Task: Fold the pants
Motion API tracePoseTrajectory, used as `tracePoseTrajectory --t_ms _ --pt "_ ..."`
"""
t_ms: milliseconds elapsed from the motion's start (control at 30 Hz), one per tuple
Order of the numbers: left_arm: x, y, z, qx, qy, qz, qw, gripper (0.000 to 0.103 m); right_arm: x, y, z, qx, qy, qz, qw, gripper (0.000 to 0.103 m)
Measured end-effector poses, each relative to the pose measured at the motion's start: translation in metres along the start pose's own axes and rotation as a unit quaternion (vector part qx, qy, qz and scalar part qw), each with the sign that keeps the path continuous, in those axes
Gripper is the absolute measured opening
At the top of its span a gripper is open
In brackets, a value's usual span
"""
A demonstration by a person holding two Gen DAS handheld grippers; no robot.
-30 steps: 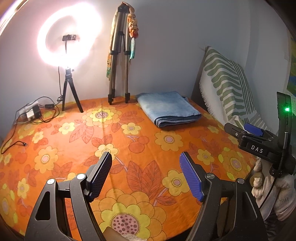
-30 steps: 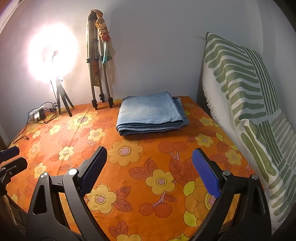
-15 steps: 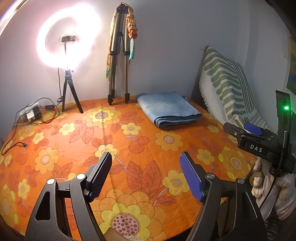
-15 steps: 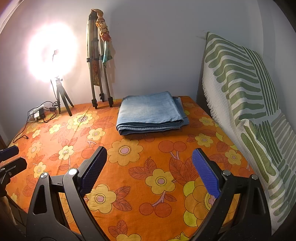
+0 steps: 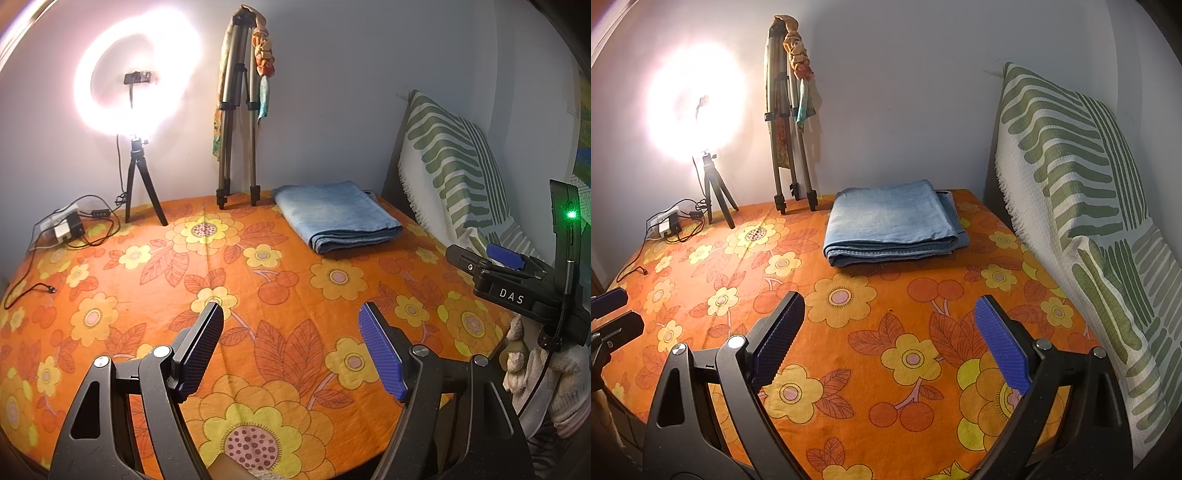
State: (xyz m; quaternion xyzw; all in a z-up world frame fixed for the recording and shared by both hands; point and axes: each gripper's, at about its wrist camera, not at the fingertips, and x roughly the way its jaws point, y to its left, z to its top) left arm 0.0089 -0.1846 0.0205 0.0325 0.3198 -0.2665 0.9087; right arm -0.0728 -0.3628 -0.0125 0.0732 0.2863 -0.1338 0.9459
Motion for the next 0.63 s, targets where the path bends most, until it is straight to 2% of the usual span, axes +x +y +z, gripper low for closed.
tracePoseTrajectory --t_ms 633 --pt "0.0004 0.0088 0.0001 0.007 -0.001 0.005 1.0 0.076 0.0018 0.0 -0.0016 -0.002 0.002 0.0 1.0 0.095"
